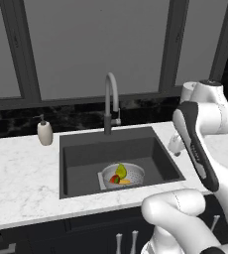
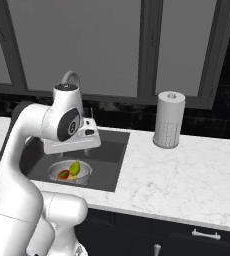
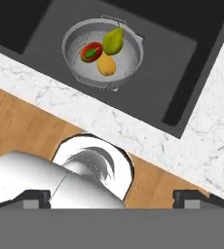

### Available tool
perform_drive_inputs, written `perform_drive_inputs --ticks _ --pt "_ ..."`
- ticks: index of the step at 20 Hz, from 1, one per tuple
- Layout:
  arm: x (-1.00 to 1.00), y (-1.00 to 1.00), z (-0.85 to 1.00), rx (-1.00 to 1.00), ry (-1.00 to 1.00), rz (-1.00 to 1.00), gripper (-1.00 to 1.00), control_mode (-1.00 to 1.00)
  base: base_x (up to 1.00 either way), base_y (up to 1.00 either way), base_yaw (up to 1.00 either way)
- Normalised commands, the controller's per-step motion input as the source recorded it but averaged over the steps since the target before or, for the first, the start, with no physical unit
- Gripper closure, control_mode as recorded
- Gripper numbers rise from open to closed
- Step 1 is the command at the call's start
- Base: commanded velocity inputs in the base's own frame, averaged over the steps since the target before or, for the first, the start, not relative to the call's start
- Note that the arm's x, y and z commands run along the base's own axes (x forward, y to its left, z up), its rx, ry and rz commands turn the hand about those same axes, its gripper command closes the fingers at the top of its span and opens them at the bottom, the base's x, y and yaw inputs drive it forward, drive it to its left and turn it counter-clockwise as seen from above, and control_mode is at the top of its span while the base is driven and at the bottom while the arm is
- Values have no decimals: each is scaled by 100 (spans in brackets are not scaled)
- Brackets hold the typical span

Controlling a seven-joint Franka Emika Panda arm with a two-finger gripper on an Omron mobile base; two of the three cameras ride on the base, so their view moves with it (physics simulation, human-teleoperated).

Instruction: Put the colander in the sink, put the pear, mango, mango in the colander, and turn on the sink faucet and pour water over the colander.

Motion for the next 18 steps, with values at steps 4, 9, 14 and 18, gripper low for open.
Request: perform_drive_inputs --ticks 4,9,14,18 --pt "35 -21 2 22 -37 43 -100 -100 0 0 0" --pt "25 0 -2 19 -51 39 -100 -100 0 0 0" --pt "28 -5 7 24 -34 27 -100 -100 0 0 0" --pt "40 0 2 24 -13 14 -100 -100 0 0 0"
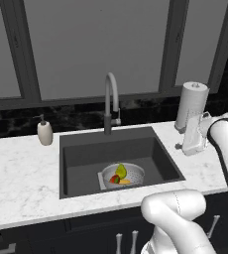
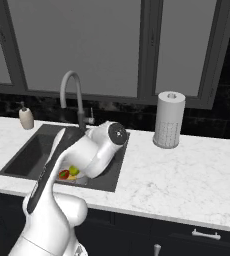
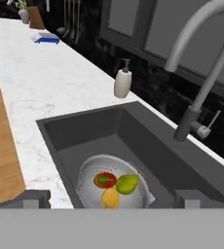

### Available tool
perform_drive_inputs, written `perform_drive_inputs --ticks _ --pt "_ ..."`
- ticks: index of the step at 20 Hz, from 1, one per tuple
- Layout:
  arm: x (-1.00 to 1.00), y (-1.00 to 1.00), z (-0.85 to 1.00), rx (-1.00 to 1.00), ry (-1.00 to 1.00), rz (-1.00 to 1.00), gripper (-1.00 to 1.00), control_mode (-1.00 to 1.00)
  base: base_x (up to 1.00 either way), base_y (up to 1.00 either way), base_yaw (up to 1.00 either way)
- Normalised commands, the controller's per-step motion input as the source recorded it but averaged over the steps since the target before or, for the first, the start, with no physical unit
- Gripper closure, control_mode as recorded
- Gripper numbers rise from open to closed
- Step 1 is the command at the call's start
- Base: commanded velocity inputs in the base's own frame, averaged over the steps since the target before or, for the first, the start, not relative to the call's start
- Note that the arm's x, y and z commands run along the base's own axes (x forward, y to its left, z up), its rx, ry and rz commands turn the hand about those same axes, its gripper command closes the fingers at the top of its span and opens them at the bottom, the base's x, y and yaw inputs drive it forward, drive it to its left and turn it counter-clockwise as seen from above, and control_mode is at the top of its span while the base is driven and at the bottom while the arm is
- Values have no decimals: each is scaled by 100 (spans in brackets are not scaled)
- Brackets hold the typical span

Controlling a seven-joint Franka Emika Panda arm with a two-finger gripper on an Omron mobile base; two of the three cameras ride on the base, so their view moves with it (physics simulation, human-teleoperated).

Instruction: Put the colander in the sink, put the pear, mango, mango in the colander, and turn on the sink faucet and pour water over the colander.

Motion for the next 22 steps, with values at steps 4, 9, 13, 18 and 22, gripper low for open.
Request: perform_drive_inputs --ticks 4,9,13,18,22 --pt "51 0 10 22 -4 8 -100 -100 0 0 0" --pt "50 0 17 15 0 1 -100 -100 0 0 0" --pt "44 13 0 12 0 0 -100 -100 0 0 0" --pt "36 30 -2 7 -6 0 -100 -100 0 0 0" --pt "46 32 -1 6 -6 0 -100 -100 0 0 0"
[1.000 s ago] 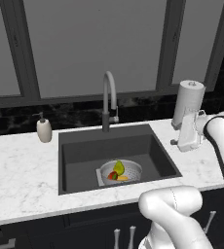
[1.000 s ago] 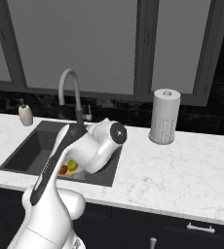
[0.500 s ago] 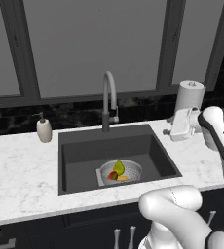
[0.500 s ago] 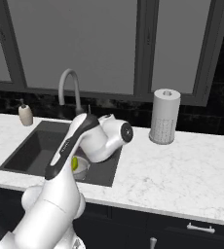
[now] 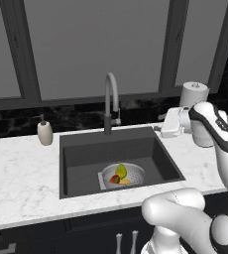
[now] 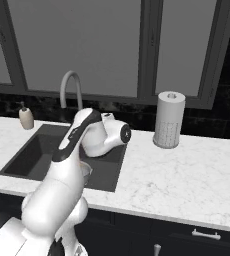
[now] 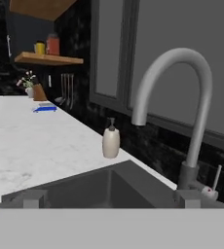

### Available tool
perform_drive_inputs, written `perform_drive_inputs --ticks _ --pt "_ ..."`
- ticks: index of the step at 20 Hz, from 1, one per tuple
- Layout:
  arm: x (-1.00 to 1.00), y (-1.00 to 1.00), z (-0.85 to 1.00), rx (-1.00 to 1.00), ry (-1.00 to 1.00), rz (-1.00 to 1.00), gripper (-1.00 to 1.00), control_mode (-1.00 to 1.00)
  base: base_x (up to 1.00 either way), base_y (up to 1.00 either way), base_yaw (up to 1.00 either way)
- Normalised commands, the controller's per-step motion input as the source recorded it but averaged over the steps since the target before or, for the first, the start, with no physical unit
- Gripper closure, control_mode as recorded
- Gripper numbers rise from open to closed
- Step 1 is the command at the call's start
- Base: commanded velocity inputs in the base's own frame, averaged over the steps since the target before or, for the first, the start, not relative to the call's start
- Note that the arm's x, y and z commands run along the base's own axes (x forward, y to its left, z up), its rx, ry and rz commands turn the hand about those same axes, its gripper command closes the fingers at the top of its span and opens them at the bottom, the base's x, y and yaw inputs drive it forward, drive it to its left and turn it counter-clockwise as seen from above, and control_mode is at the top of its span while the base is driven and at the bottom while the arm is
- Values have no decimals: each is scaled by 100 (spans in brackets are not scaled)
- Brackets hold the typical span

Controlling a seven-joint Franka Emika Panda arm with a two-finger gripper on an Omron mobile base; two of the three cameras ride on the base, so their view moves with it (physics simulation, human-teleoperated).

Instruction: Put the colander in the sink, put the pear, mango, mango in the colander, and turn on the sink faucet and pour water over the colander.

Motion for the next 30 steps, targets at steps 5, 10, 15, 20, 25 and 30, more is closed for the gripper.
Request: perform_drive_inputs --ticks 5,10,15,20,25,30 --pt "46 18 0 4 -1 0 -100 -100 0 0 0" --pt "40 19 -3 1 0 0 -100 -100 0 0 0" --pt "22 12 -22 0 0 0 -100 -100 0 0 0" --pt "31 4 -23 0 -1 0 -100 -100 0 0 0" --pt "31 0 0 0 -1 0 -100 -100 0 0 0" --pt "32 1 -1 1 0 0 -100 -100 0 0 0"
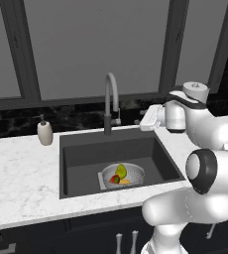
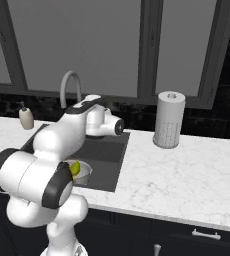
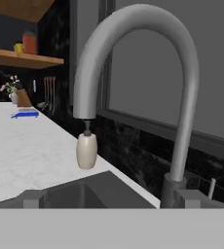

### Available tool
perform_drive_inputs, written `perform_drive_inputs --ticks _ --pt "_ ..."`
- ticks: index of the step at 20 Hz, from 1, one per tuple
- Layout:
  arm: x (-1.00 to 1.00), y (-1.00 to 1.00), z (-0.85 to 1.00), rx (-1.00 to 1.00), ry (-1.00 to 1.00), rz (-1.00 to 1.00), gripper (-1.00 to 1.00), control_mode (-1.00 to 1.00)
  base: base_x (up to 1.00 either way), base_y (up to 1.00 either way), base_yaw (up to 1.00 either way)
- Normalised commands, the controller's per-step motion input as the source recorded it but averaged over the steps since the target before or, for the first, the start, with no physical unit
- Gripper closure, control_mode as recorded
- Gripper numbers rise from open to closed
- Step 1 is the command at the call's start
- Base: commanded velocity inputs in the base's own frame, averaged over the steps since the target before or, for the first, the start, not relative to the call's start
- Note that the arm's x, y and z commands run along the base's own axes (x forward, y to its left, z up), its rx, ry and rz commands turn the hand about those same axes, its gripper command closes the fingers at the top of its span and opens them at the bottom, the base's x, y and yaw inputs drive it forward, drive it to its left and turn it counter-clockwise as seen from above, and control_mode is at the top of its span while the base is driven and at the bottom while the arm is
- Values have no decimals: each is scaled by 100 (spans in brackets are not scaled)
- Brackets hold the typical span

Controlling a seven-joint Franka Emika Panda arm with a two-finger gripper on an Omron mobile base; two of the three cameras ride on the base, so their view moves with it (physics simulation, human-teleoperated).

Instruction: Put the colander in the sink, put the pear, mango, mango in the colander, and turn on the sink faucet and pour water over the colander.

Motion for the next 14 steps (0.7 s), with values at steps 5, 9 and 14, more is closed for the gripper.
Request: perform_drive_inputs --ticks 5,9,14 --pt "24 4 -3 0 0 0 -100 -100 0 0 0" --pt "16 13 -2 0 0 0 -100 -100 0 0 0" --pt "9 19 -14 1 0 0 -100 -100 0 0 0"
